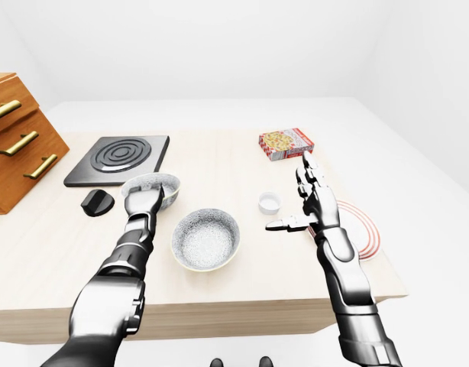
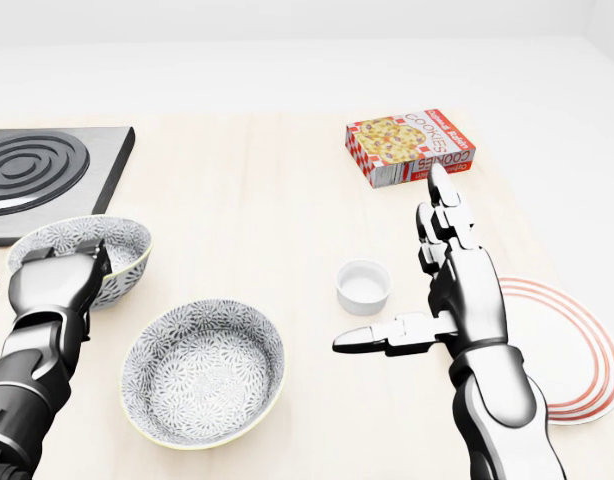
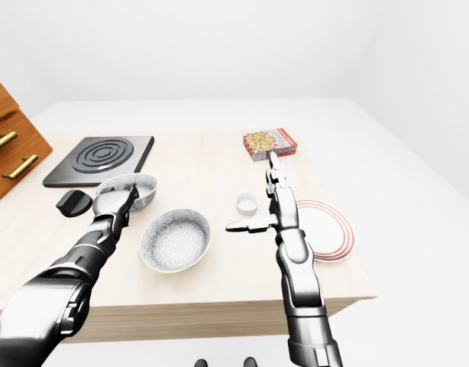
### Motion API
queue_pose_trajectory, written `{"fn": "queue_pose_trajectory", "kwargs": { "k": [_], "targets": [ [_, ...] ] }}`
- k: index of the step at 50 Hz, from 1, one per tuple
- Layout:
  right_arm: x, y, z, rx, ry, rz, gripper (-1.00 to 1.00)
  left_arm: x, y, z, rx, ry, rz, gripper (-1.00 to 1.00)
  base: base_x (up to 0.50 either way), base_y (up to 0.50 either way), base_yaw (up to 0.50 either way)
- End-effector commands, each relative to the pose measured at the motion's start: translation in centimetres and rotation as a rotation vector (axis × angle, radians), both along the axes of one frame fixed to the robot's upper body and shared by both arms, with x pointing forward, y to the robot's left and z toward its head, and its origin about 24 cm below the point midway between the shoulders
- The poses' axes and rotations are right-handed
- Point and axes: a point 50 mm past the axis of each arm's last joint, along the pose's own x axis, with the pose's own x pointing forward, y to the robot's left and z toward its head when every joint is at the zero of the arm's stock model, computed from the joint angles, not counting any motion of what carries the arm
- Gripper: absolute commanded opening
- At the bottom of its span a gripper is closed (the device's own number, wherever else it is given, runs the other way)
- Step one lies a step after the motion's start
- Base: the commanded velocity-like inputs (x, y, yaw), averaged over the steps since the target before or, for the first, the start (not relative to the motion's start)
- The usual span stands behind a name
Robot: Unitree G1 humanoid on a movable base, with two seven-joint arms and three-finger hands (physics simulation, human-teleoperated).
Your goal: Pick the akita bowl from table center and place it on the plate.
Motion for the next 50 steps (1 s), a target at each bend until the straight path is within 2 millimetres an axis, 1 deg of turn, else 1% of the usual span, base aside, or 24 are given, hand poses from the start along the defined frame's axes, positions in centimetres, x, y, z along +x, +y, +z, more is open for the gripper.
{"fn": "queue_pose_trajectory", "kwargs": {
  "k": [1, 5, 8, 10, 11, 13, 16, 19, 20, 24, 25, 27, 30, 31, 32, 35, 36, 38, 40, 42, 45, 46, 47, 50],
  "targets": [
    [-0.2, -0.1, 0.0, -0.003, -0.002, 0.002, 1.00, -0.2, 0.1, -0.3, -0.011, 0.018, 0.008, -1.00, 0.00, 0.00, 0.00],
    [-0.4, -0.1, 0.0, -0.004, -0.005, 0.002, 1.00, -0.2, 0.2, -0.3, 0.001, 0.004, 0.009, -1.00, 0.00, 0.00, 0.00],
    [-0.4, -0.2, 0.1, -0.004, -0.009, 0.000, 1.00, 0.3, 0.0, 0.7, 0.005, -0.048, -0.017, -1.00, 0.00, 0.00, 0.00],
    [-0.4, -0.3, 0.1, -0.003, -0.010, -0.003, 1.00, 0.7, 0.0, 1.5, 0.043, -0.079, -0.043, -1.00, 0.00, 0.00, 0.00],
    [-0.4, -0.3, 0.1, -0.003, -0.010, -0.003, 1.00, 0.7, 0.0, 1.5, 0.045, -0.081, -0.044, -1.00, 0.00, 0.00, 0.00],
    [-0.4, -0.2, 0.3, -0.002, -0.017, -0.002, 1.00, 0.2, 0.8, 1.3, 0.057, -0.111, -0.064, -1.00, 0.00, 0.00, 0.00],
    [-0.2, -0.2, 0.3, -0.002, -0.015, -0.004, 1.00, 1.0, 0.9, 3.1, 0.044, -0.143, -0.085, -1.00, 0.00, 0.00, 0.00],
    [-0.2, -0.1, 0.5, -0.001, -0.023, -0.003, 1.00, 1.5, 0.9, 4.4, 0.038, -0.168, -0.103, -1.00, 0.00, 0.00, 0.00],
    [-0.2, -0.1, 0.5, 0.000, -0.023, -0.004, 1.00, 1.9, 0.9, 5.3, 0.039, -0.182, -0.119, -1.00, 0.00, 0.00, 0.00],
    [-0.1, 0.0, 0.6, 0.001, -0.025, -0.003, 1.00, 2.3, 0.9, 6.8, 0.034, -0.208, -0.135, -1.00, 0.00, 0.00, 0.00],
    [-0.1, 0.0, 0.6, 0.001, -0.026, -0.003, 1.00, 2.4, 0.8, 7.7, 0.045, -0.224, -0.148, -1.00, 0.00, 0.00, 0.00],
    [-0.1, 0.1, 0.7, 0.002, -0.030, -0.003, 1.00, 2.5, 0.7, 8.4, 0.051, -0.244, -0.158, -1.00, 0.00, 0.00, 0.00],
    [-0.1, 0.0, 0.8, 0.003, -0.037, -0.002, 1.00, 2.5, 0.1, 9.9, 0.049, -0.282, -0.189, -1.00, 0.00, 0.00, 0.00],
    [-0.2, 0.0, 0.9, 0.002, -0.038, -0.003, 1.00, 2.5, 0.0, 9.9, 0.049, -0.283, -0.191, -1.00, 0.00, 0.00, 0.00],
    [-0.3, -0.1, 0.9, 0.001, -0.042, -0.003, 1.00, 2.3, -0.5, 10.2, 0.036, -0.289, -0.211, -1.00, 0.00, 0.00, 0.00],
    [-0.5, -0.2, 1.0, -0.003, -0.045, -0.003, 1.00, 1.8, -1.4, 10.3, 0.024, -0.292, -0.242, -1.00, 0.00, 0.00, 0.00],
    [-0.5, -0.2, 1.2, -0.010, -0.055, 0.001, 1.00, 1.6, -1.9, 10.2, 0.013, -0.291, -0.257, -1.00, 0.00, 0.00, 0.00],
    [-0.5, -0.2, 1.5, -0.031, -0.067, 0.003, 1.00, 1.3, -2.2, 9.9, -0.033, -0.282, -0.263, -1.00, 0.00, 0.00, 0.00],
    [-0.5, -0.4, 2.0, -0.102, -0.088, 0.013, 1.00, 0.9, -3.1, 9.7, -0.004, -0.286, -0.297, -1.00, 0.00, 0.00, 0.00],
    [-0.4, -0.6, 2.9, -0.151, -0.123, 0.018, 1.00, 0.6, -3.5, 9.7, -0.009, -0.288, -0.307, -1.00, 0.00, 0.00, 0.00],
    [-0.1, -0.9, 4.7, -0.266, -0.184, 0.032, 1.00, 0.1, -4.1, 9.9, -0.004, -0.290, -0.326, -1.00, 0.00, 0.00, 0.00],
    [0.2, -0.9, 5.5, -0.381, -0.206, 0.055, 1.00, -0.2, -4.5, 10.1, -0.009, -0.293, -0.340, -1.00, 0.00, 0.00, 0.00],
    [0.5, -0.9, 5.9, -0.424, -0.215, 0.062, 1.00, -0.3, -4.6, 10.1, -0.007, -0.294, -0.345, -1.00, 0.00, 0.00, 0.00],
    [1.4, -0.9, 8.1, -0.538, -0.262, 0.089, 1.00, -0.7, -5.2, 10.4, -0.010, -0.301, -0.361, -1.00, 0.00, 0.00, 0.00]
  ]
}}
